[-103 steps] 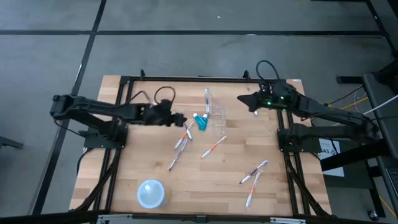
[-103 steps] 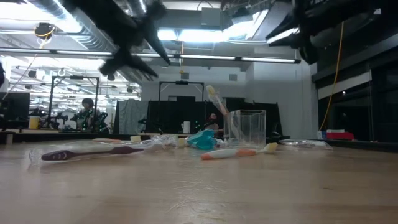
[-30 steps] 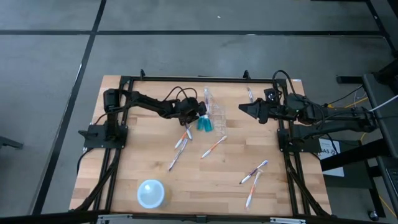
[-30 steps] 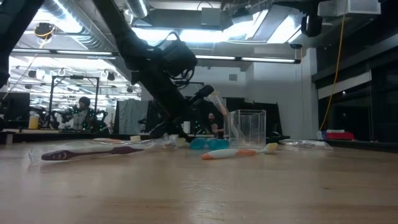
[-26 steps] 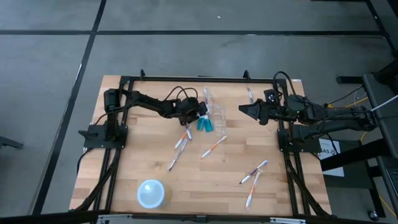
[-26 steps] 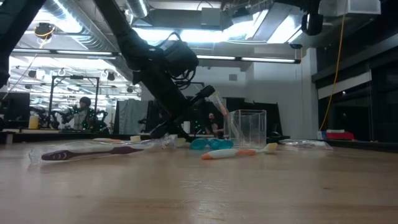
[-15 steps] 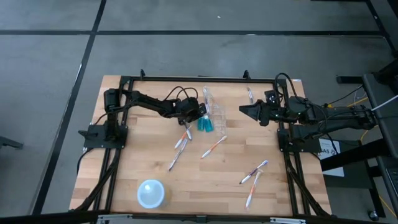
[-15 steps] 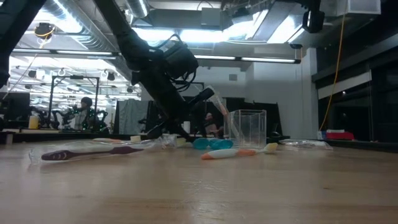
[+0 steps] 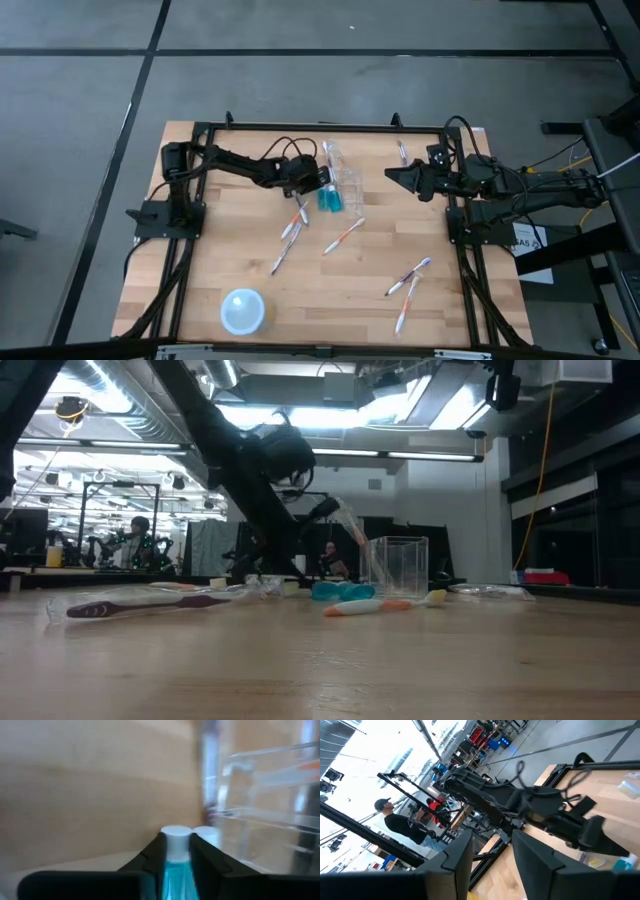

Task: Pick & Place toothbrushing station
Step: Put the blue mouthwash bottle into the transparent organizer

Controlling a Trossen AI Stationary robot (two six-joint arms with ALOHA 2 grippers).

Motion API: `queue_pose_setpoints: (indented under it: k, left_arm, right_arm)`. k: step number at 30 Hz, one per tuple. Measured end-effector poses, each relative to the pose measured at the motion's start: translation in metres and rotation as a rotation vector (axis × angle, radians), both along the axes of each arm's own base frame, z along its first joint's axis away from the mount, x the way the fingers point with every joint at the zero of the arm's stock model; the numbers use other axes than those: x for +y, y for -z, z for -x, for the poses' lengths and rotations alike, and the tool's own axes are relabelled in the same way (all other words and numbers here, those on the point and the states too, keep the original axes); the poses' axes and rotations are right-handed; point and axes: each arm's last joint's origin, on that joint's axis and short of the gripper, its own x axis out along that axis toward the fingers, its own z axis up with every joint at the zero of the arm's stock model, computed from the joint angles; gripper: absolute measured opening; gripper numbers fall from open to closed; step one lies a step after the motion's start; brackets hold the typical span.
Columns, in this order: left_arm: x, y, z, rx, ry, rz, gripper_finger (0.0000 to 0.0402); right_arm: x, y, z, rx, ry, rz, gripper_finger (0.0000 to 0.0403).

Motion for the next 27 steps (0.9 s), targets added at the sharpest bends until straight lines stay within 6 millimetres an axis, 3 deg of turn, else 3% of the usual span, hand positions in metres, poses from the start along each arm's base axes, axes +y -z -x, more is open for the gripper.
queue_pose_setpoints:
  k: [7,11,18,27]
  left_arm:
    - [-0.004,-0.054,0.009,-0.07,-0.009,-0.223,0.0022]
    - [-0.009,-0.065,0.015,-0.049,0.021,-0.263,0.0002]
    - [-0.013,-0.053,0.017,0.046,0.19,-0.242,0.0031]
    - [0.005,-0.033,0.018,0.101,0.208,-0.204,0.014]
  right_arm:
    - [-0.001,-0.003,0.0,-0.027,0.033,0.03,0.0142]
    - [-0.001,-0.004,0.0,-0.029,0.045,0.038,0.0142]
    - [-0.001,-0.004,0.0,-0.035,0.045,0.039,0.0142]
    - [-0.001,-0.006,0.0,-0.057,0.045,0.037,0.0142]
